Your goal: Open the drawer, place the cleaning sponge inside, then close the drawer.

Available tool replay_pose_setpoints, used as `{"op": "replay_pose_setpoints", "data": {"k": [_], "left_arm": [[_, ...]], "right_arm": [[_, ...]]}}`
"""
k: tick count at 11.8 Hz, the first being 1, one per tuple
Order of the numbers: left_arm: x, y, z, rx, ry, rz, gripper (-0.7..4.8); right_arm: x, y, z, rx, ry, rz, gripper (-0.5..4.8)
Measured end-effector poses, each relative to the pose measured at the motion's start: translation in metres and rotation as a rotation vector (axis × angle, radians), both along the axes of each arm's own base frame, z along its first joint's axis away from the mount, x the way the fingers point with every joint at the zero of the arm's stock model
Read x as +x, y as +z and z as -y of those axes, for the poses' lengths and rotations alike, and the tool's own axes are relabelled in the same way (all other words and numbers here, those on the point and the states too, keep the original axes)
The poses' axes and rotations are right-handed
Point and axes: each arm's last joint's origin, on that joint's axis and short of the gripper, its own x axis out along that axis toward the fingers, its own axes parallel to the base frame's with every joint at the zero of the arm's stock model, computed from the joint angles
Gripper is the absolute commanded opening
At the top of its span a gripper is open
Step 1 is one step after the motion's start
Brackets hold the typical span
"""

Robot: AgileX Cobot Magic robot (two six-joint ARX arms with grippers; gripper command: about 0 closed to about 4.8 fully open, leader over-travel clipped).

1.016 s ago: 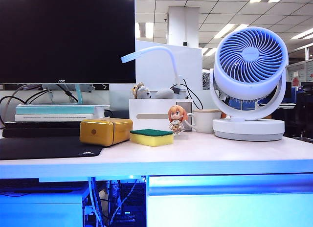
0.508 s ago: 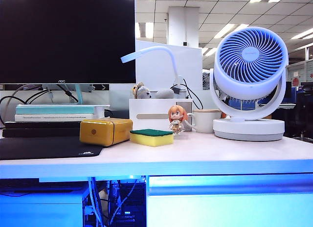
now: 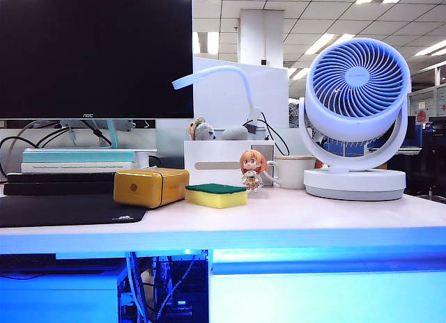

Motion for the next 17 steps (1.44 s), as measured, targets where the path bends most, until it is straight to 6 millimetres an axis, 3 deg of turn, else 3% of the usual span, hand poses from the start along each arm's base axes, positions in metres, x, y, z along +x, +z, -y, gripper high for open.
{"op": "replay_pose_setpoints", "data": {"k": [11, 14, 15, 17], "left_arm": [[0.000, 0.000, 0.000, 0.000, 0.000, 0.000, -0.05], [0.000, 0.000, 0.000, 0.000, 0.000, 0.000, -0.05], [0.000, 0.000, 0.000, 0.000, 0.000, 0.000, -0.05], [0.000, 0.000, 0.000, 0.000, 0.000, 0.000, -0.05]], "right_arm": [[-0.002, 0.003, -0.002, 0.033, 0.123, 0.034, 4.79], [-0.012, 0.002, -0.008, 0.061, 0.144, 0.017, 4.79], [-0.020, -0.001, -0.007, 0.074, 0.124, -0.005, 4.79], [-0.029, -0.001, 0.014, 0.070, 0.001, -0.010, 4.79]]}}
